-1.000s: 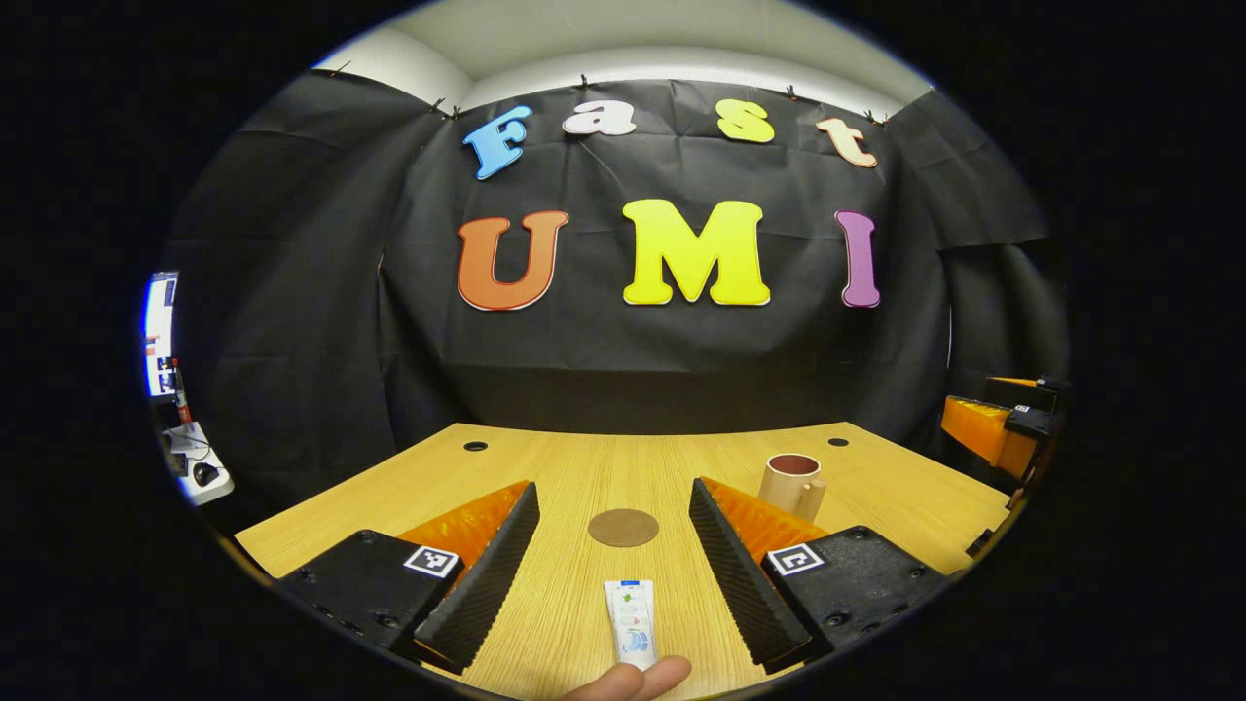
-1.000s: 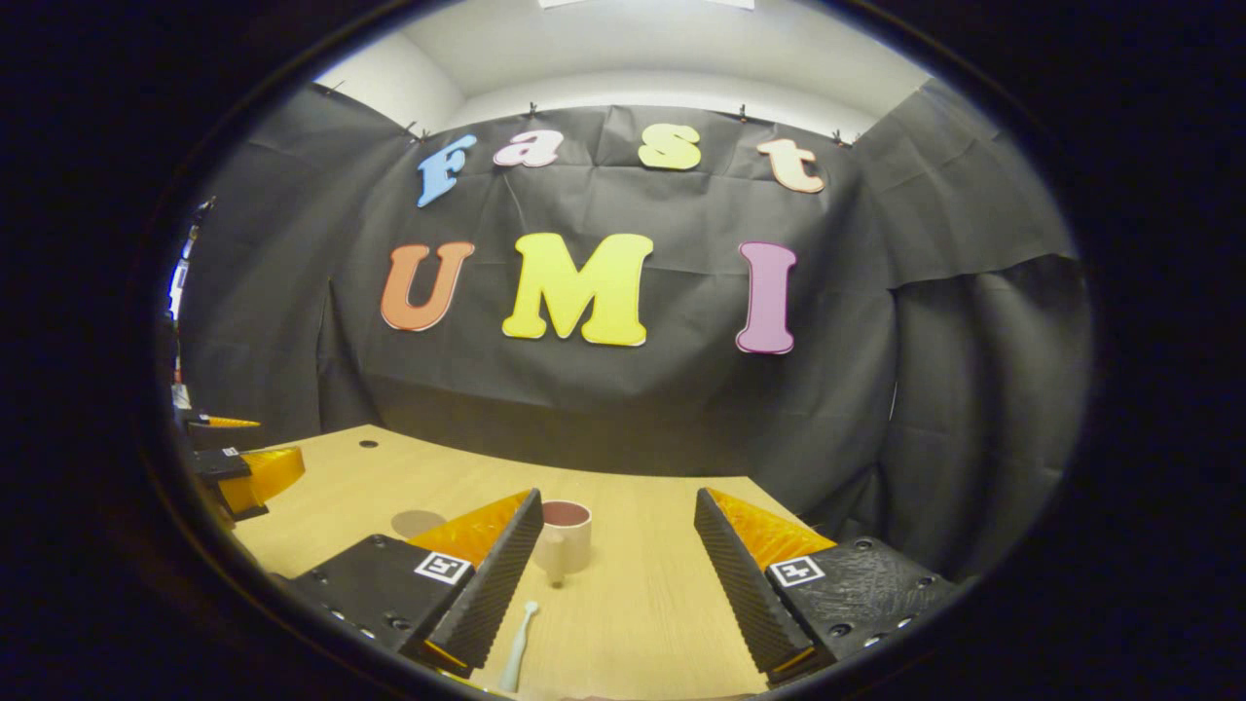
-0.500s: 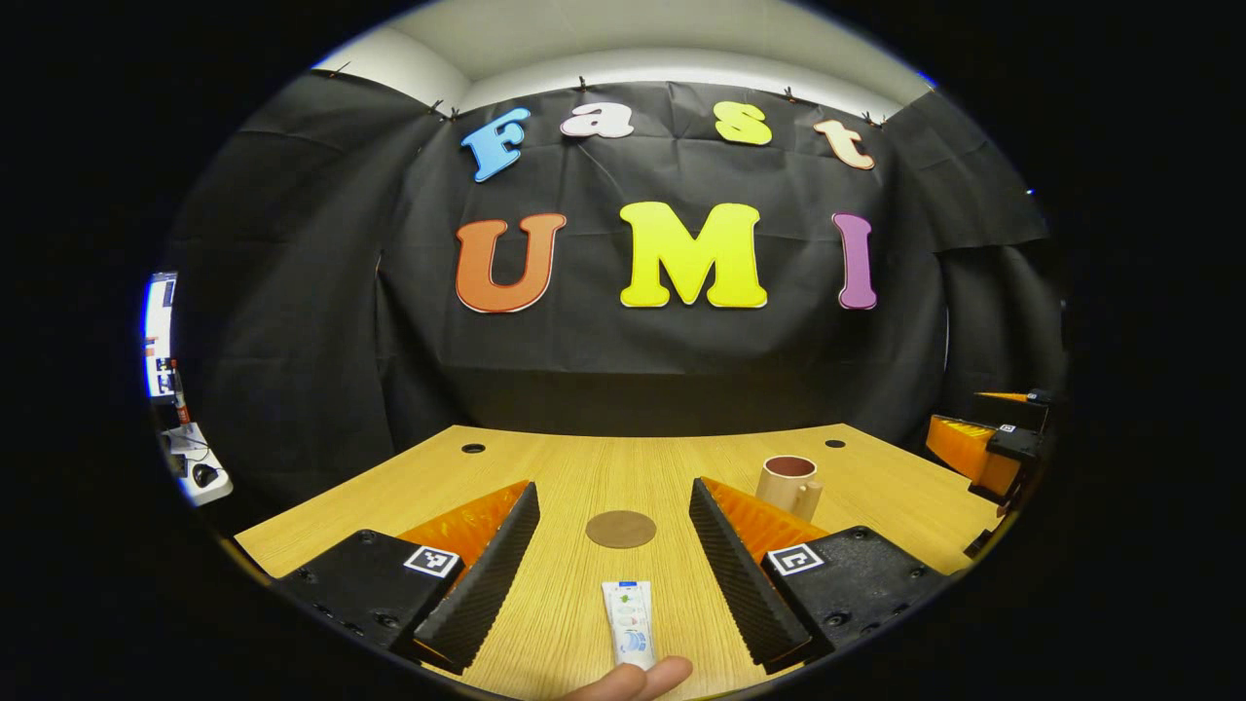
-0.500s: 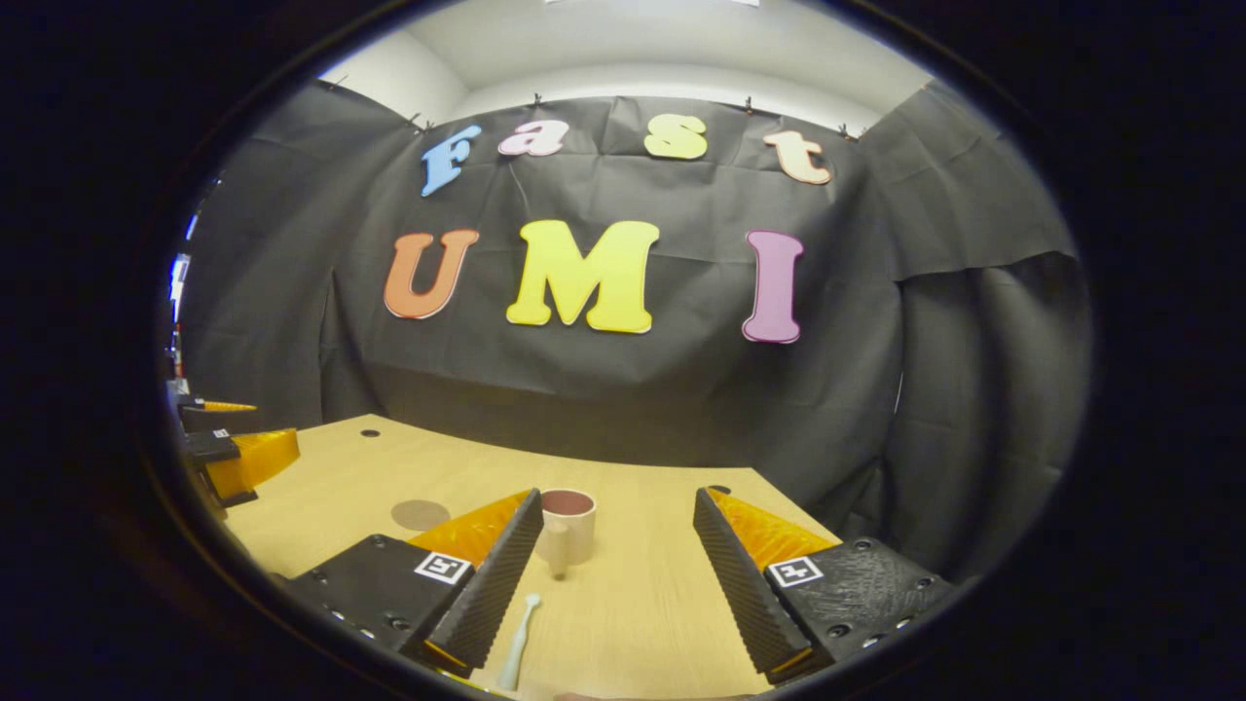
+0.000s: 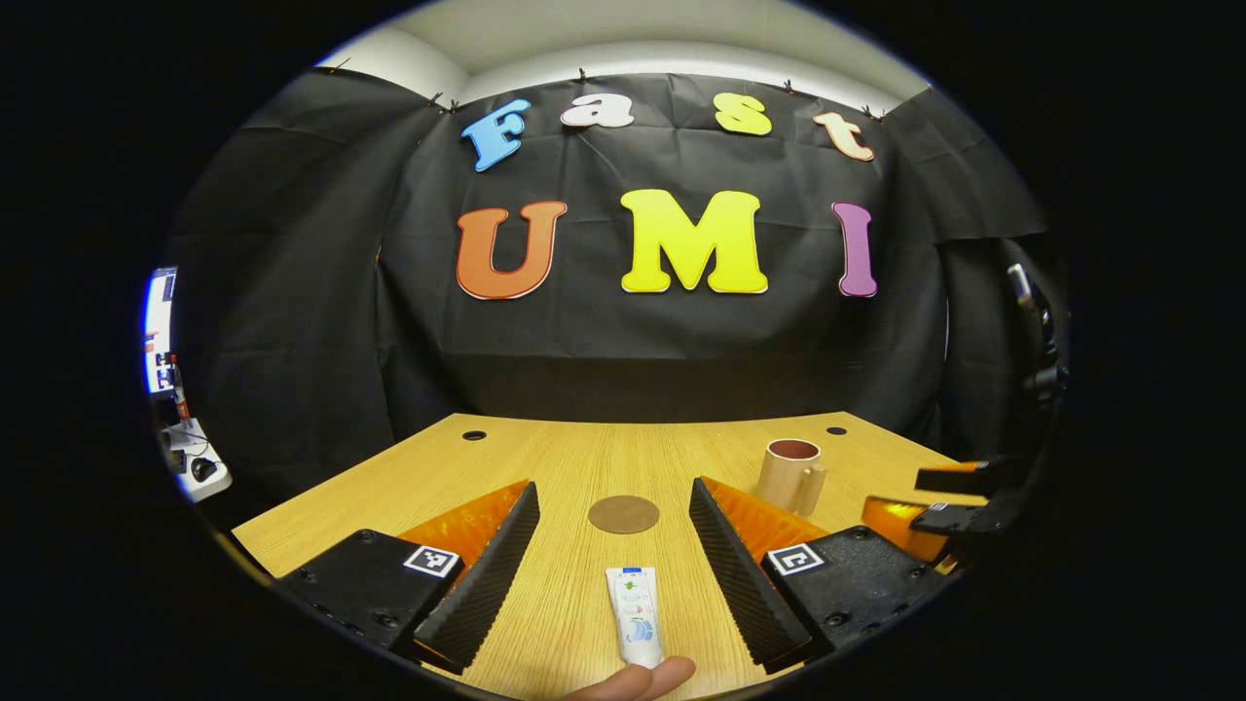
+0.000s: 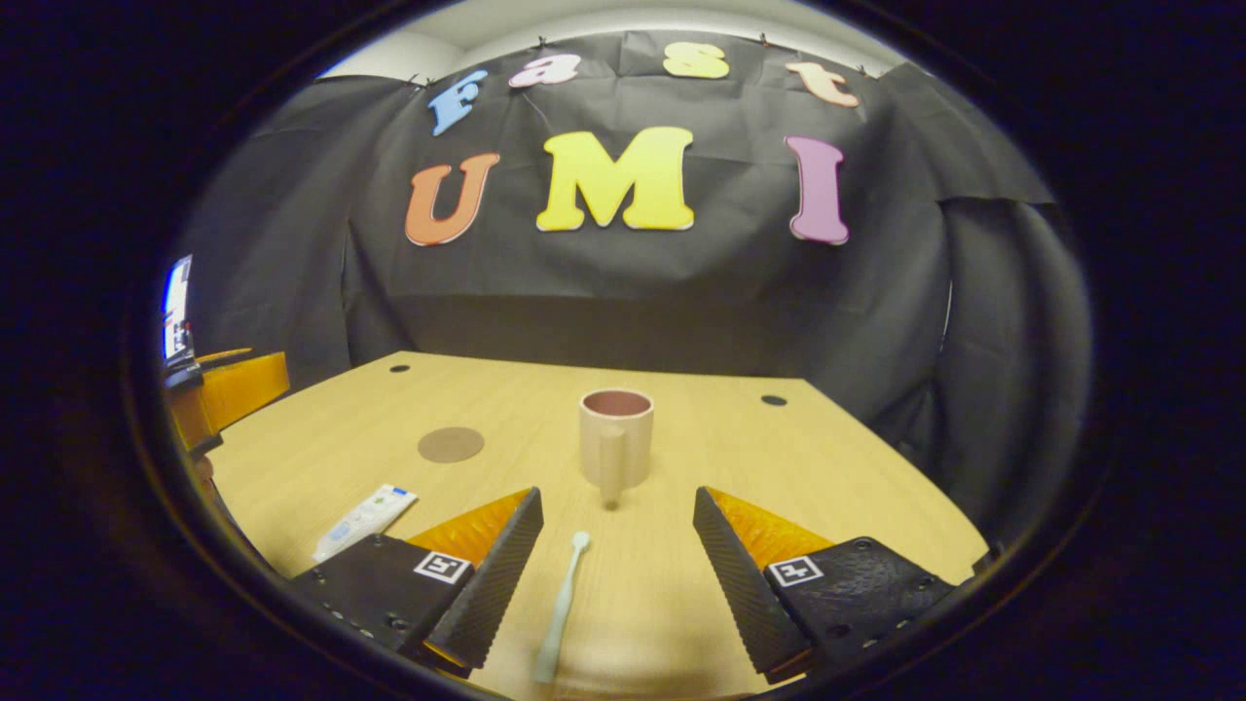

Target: Put the toothbrush and toothpaste on the desktop into the cup, then pick up the cup and place it on the coaster on the desktop.

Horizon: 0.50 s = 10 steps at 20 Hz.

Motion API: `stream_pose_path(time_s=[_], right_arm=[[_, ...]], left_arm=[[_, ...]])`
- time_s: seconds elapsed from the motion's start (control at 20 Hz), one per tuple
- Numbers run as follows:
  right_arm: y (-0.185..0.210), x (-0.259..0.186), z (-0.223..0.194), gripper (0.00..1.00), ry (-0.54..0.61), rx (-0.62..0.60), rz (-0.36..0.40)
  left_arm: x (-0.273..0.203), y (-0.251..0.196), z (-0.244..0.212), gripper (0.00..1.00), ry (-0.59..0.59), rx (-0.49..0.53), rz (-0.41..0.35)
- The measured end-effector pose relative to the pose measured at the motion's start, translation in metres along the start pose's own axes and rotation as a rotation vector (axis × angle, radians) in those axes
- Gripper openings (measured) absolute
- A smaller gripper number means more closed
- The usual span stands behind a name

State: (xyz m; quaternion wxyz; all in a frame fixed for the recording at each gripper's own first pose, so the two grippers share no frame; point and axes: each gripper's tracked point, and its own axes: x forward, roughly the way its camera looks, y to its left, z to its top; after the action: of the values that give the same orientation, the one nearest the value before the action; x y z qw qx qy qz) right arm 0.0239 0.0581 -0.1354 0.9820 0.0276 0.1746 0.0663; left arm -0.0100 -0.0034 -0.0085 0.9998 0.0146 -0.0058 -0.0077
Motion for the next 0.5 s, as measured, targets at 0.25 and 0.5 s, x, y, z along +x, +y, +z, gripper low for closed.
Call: stream_pose_path(time_s=[0.25, 0.5], right_arm=[[0.024, 0.014, -0.044, 0.91, 0.147, 0.023, 0.037], [0.026, 0.023, -0.066, 0.70, 0.233, 0.050, 0.025]], left_arm=[[-0.001, 0.006, -0.021, 0.99, 0.048, -0.012, 0.004], [-0.001, 0.004, -0.041, 0.99, 0.104, -0.027, -0.010]])
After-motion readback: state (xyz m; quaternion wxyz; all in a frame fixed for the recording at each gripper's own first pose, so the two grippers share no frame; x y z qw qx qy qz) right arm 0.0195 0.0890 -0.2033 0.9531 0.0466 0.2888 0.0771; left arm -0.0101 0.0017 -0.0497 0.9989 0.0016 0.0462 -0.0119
